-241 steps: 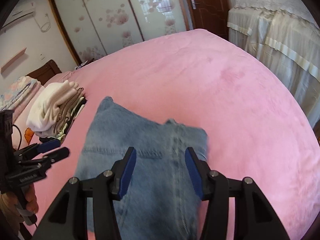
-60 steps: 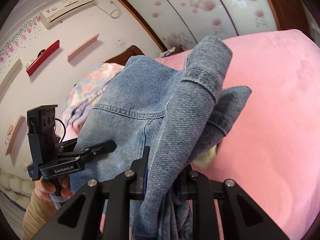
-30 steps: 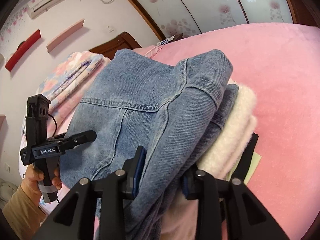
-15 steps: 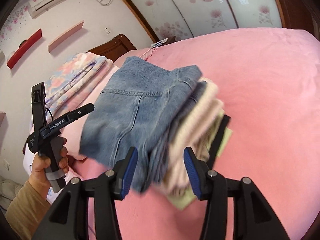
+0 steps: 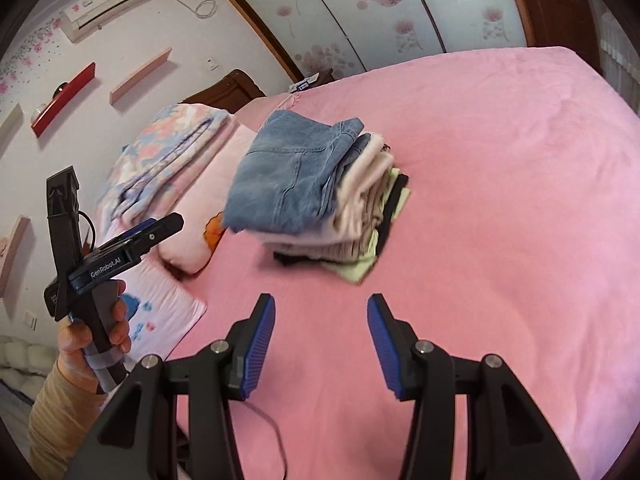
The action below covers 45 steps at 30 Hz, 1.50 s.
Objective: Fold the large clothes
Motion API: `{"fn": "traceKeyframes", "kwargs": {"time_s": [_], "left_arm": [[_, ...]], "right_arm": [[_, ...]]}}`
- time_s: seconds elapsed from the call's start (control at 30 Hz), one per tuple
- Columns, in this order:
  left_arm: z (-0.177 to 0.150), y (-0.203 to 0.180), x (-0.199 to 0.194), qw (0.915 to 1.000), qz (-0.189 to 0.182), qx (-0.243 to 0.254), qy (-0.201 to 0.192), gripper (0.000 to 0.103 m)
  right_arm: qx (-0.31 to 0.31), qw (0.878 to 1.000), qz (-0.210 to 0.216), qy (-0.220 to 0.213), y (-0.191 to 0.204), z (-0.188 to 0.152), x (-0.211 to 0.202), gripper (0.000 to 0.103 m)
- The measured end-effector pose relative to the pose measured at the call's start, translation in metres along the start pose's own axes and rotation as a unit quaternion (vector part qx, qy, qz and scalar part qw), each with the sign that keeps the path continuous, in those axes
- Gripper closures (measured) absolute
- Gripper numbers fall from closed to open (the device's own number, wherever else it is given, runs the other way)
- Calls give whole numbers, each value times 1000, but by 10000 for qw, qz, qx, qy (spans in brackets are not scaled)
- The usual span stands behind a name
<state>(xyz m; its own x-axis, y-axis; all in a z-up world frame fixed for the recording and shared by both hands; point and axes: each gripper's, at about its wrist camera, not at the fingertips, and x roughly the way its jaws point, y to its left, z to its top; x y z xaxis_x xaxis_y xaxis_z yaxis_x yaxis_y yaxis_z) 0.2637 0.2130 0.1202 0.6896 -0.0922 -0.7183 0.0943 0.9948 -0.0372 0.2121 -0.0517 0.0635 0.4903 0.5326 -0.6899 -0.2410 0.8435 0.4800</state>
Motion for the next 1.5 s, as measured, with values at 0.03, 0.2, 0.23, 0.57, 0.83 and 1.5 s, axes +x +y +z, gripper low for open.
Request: {"fn": "traceKeyframes", "kwargs": {"time_s": [0.03, 0.2, 0.23, 0.57, 0.83, 1.5], "left_arm": [[-7, -8, -18, 10000, -52, -75, 3, 4], [-44, -39, -89, 9994, -209, -257, -85, 4], [-54, -46, -104, 9992, -181, -326, -112, 4], [-137, -90, -187, 9963, -257, -794, -199, 4], [-183, -122, -206, 9979, -68, -622, -159, 4], [-269, -157, -150, 9977, 517, -365, 235, 4]], "right_arm": [[-61, 9999, -79, -33, 6, -6, -15, 55], [-342, 9981, -444, -253, 32, -47, -83, 55], [-370, 9977, -492, -298, 36, -56, -95, 54], [-594, 9950, -701, -385, 55, -138, -160, 46], [-754, 9886, -1044, -787, 63, -187, -183, 30], [-356, 9690, -2114, -1228, 23, -247, -143, 29]]}}
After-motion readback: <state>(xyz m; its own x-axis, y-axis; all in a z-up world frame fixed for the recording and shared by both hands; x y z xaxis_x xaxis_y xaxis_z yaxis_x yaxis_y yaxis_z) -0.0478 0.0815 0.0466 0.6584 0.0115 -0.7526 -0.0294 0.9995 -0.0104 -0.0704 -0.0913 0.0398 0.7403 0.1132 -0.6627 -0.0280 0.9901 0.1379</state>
